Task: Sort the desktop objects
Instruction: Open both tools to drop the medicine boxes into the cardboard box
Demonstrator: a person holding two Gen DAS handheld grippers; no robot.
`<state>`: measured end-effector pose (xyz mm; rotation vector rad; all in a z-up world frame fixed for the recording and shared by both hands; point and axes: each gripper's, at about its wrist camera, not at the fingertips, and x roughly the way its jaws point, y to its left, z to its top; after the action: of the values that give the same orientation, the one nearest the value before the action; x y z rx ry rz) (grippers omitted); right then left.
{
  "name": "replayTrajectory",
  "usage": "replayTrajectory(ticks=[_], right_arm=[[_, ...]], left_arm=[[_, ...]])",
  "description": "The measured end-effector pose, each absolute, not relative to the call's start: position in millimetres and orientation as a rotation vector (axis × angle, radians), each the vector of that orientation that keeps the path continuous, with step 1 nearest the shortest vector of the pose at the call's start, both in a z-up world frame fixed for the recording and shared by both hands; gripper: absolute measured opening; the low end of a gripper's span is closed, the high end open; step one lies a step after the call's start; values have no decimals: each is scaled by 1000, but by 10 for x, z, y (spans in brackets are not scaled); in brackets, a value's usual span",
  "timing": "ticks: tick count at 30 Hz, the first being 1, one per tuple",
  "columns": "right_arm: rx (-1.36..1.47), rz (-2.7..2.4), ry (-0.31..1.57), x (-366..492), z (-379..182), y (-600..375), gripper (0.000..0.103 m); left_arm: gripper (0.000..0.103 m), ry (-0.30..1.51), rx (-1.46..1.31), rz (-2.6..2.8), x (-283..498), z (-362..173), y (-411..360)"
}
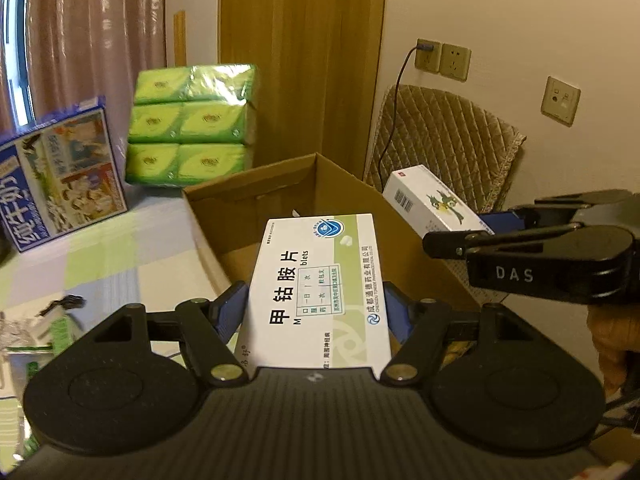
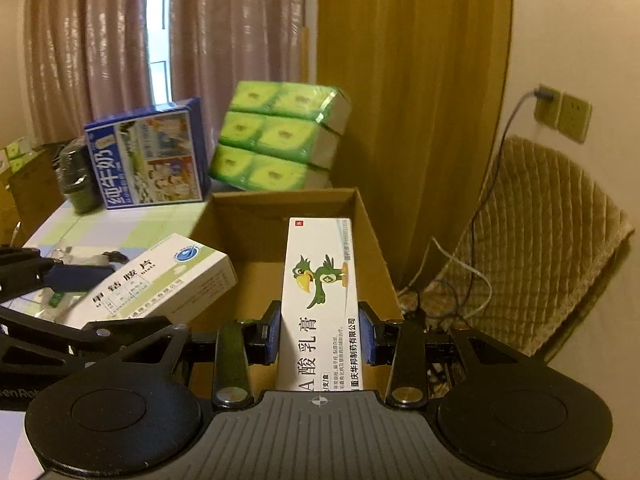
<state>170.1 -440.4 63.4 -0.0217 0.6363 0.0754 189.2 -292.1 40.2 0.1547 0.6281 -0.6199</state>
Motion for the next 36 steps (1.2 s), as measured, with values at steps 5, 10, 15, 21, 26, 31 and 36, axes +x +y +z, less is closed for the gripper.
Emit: replayTrajectory(ticks=[5, 10, 15, 21, 26, 31, 36], right_arm=[[-2, 78, 655, 1820, 517, -4529, 35], [11, 69, 668, 1883, 428, -4580, 35], [6, 75, 676, 1899, 391, -4550, 35], [7, 93, 685, 1949, 375, -4449, 36], [-2, 103, 684, 2017, 378, -4346, 36], [16, 122, 669, 2105, 356, -4288, 36], [34, 114, 662, 2106, 384, -4297, 49]], left_arm=[[67, 646, 169, -625, 2016, 256, -3071], [68, 669, 182, -648, 2111, 169, -3160], [68, 627, 198, -644, 2063, 206, -3058], [71, 616, 182, -625, 2044, 275, -2853], [73, 601, 164, -606, 2039, 340, -2692], [75, 590, 162, -598, 2021, 358, -2579], [76, 592, 149, -591, 2004, 369, -2473]])
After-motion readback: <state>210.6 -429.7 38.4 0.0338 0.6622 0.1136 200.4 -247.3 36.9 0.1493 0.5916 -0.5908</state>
